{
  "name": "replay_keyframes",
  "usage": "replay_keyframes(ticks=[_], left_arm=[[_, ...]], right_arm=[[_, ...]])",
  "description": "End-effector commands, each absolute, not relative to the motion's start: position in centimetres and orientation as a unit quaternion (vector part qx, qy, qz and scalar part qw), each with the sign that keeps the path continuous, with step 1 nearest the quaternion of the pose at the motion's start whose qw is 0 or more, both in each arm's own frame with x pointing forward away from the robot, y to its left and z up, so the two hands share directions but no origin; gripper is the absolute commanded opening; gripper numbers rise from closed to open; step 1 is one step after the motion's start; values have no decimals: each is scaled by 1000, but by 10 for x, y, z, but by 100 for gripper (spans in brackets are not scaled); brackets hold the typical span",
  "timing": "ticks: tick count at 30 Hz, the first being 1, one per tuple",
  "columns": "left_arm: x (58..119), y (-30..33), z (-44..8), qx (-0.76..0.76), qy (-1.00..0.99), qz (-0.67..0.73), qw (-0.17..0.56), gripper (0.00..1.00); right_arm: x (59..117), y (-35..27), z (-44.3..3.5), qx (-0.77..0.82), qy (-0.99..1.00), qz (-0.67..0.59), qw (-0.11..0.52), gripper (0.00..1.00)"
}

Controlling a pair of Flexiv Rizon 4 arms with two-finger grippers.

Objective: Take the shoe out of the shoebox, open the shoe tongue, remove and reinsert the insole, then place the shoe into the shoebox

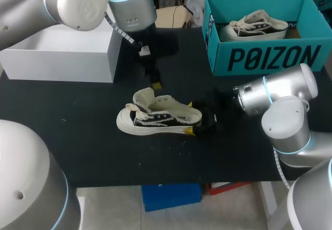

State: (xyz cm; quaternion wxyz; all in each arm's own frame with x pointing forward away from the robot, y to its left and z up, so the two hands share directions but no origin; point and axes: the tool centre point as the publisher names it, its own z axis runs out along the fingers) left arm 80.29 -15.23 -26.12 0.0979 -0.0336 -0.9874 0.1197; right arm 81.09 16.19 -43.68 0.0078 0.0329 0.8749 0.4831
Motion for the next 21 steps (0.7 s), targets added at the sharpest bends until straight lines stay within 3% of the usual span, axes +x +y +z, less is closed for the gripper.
replay_keyframes(ticks=[1, 21], left_arm=[[812, -162, -271, -150, -969, 103, 169, 0], [804, -161, -318, -88, -977, 80, 178, 0]], right_arm=[[811, 162, -437, 33, 875, 482, 7, 0], [811, 162, -437, 33, 875, 482, 7, 0]])
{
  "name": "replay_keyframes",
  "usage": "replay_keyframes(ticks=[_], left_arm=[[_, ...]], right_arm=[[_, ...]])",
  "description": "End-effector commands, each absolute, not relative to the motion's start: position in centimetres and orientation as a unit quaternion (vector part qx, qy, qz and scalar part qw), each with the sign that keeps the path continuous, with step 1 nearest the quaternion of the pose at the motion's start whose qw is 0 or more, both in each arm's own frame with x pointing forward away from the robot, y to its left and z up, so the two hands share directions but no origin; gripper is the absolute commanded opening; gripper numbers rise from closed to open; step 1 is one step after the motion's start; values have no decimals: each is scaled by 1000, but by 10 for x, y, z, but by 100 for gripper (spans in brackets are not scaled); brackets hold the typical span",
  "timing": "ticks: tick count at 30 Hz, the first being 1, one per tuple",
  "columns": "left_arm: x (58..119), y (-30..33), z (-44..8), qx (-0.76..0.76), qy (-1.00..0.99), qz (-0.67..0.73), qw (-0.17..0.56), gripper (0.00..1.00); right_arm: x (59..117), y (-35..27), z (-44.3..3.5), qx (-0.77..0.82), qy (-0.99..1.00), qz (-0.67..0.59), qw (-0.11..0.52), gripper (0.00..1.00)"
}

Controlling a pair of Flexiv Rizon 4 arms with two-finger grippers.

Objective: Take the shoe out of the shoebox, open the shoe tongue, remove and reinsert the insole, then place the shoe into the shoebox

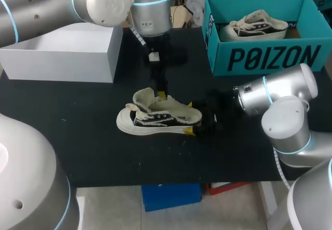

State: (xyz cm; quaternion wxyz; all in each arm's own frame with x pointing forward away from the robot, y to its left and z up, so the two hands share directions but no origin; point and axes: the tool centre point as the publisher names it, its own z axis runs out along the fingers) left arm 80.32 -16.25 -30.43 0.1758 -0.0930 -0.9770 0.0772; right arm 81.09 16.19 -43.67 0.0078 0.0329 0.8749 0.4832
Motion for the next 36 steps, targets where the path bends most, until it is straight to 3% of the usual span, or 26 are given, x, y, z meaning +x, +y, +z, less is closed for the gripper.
replay_keyframes(ticks=[1, 36], left_arm=[[804, -161, -321, -87, -977, 80, 178, 0], [794, -174, -382, -68, -973, 79, 205, 0]], right_arm=[[811, 162, -437, 33, 875, 482, 7, 0], [811, 162, -437, 33, 875, 482, 7, 0]])
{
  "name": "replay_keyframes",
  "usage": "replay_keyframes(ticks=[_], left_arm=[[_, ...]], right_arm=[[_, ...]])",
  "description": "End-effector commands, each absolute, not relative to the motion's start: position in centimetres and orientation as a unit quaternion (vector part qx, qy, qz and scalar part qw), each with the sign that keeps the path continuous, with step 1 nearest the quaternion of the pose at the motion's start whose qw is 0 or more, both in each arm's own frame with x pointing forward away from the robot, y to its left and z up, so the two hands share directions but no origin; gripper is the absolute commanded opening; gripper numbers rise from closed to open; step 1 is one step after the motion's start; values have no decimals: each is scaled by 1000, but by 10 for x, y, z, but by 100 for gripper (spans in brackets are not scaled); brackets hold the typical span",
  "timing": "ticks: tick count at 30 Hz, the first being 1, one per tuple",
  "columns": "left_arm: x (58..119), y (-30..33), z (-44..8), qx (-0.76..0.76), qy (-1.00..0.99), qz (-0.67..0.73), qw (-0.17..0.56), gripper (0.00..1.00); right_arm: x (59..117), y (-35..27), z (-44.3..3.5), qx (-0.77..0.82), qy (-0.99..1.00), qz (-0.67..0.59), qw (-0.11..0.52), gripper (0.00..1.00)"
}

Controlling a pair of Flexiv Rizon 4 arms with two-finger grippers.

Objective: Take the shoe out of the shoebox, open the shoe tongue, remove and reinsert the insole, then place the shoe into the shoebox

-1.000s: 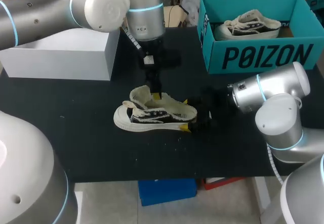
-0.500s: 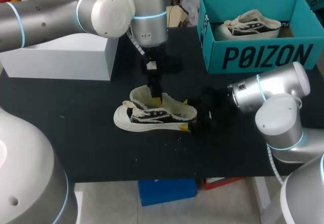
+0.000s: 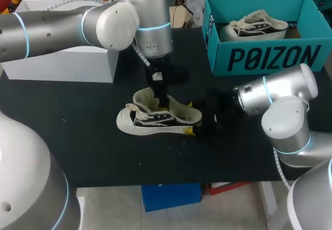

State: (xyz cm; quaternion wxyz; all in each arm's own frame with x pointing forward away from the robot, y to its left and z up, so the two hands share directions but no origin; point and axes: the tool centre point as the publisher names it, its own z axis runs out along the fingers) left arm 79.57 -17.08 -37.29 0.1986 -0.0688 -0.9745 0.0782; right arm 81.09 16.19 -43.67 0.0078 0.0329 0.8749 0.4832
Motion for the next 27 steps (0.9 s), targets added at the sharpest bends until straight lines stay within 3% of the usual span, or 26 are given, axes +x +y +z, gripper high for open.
replay_keyframes(ticks=[1, 27], left_arm=[[793, -174, -384, -67, -972, 81, 208, 0], [779, -181, -408, -57, -972, 64, 221, 0]], right_arm=[[811, 162, -437, 33, 875, 482, 7, 0], [811, 162, -437, 33, 875, 482, 7, 0]])
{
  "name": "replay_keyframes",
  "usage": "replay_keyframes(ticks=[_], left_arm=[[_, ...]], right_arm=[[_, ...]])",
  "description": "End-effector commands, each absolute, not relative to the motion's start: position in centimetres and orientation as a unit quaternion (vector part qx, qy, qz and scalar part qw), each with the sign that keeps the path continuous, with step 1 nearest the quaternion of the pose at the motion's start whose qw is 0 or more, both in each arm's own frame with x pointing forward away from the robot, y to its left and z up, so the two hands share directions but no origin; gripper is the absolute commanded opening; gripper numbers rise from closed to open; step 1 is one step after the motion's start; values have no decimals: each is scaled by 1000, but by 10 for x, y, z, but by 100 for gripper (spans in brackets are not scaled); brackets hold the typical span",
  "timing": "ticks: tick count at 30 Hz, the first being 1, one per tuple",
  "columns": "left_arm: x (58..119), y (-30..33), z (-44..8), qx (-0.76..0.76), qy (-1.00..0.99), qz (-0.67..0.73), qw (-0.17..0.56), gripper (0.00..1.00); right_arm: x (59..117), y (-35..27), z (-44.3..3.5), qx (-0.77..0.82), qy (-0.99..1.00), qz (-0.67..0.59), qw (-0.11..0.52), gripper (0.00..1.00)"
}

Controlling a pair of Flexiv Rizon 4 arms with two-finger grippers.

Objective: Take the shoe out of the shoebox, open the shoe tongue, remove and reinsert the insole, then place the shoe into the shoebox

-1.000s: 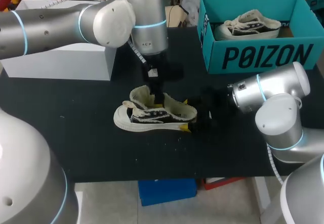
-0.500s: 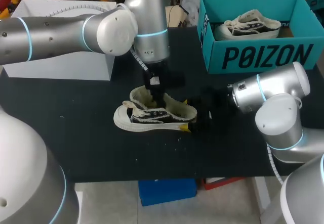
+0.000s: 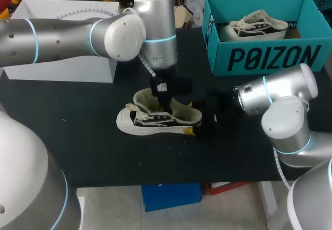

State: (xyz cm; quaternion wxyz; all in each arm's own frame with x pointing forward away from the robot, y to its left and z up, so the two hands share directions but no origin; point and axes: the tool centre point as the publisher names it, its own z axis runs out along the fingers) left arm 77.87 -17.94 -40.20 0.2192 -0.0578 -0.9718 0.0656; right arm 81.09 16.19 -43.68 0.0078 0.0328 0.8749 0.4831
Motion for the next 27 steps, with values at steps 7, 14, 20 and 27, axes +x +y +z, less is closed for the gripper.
replay_keyframes(ticks=[7, 14, 20, 27], left_arm=[[776, -180, -413, -52, -971, 66, 223, 0], [774, -181, -419, -48, -971, 72, 225, 0], [774, -181, -421, -40, -971, 82, 221, 0], [777, -181, -417, -42, -973, 97, 207, 30]], right_arm=[[811, 162, -437, 33, 875, 482, 7, 0], [811, 162, -437, 33, 875, 482, 7, 0], [811, 162, -437, 33, 875, 482, 7, 0], [811, 162, -437, 33, 875, 482, 7, 0]])
